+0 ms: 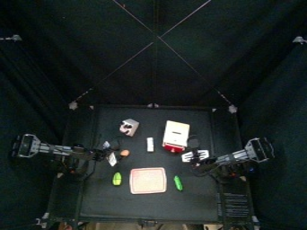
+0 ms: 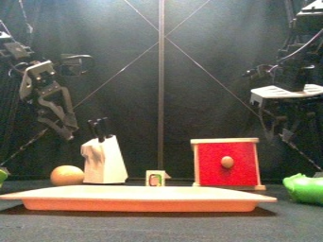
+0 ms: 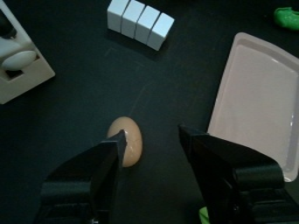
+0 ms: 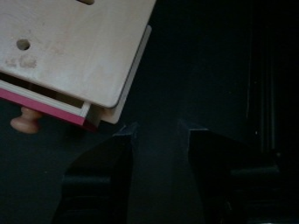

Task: Grab egg

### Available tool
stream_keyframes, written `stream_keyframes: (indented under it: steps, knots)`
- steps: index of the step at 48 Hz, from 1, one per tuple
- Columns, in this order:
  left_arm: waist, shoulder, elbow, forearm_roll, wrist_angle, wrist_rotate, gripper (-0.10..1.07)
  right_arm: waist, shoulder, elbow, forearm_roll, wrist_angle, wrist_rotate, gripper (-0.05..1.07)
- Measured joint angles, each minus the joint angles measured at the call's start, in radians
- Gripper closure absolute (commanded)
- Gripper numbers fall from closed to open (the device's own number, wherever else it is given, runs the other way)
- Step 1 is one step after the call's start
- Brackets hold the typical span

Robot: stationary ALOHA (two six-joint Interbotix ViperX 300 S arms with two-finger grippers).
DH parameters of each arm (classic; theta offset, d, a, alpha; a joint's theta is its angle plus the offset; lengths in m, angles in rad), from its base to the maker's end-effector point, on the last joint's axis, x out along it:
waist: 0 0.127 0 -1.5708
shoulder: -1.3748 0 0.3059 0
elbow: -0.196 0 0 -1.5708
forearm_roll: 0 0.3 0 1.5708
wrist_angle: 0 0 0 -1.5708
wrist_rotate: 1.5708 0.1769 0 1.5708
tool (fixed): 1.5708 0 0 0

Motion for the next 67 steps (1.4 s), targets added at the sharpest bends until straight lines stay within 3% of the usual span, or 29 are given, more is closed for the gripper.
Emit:
stream_keyframes:
  steps: [25,47,59,67]
  knots:
    - [0.002,0.213,-0.025,0.075,-0.014,0.0,0.11,0.0,0.0,0.003,0.0,0.0,0.0,0.24]
    - [0.003,0.356,-0.106,0.097,0.008,-0.003,0.1,0.0,0.0,0.005,0.0,0.0,0.0,0.24]
    - [0.009,0.374,-0.167,-0.008,0.034,-0.011,0.1,0.0,0.0,0.005,0.0,-0.003,0.0,0.23]
    - [0.009,0.379,-0.173,-0.031,0.031,-0.009,0.06,0.0,0.0,0.003,0.0,-0.005,0.0,0.24]
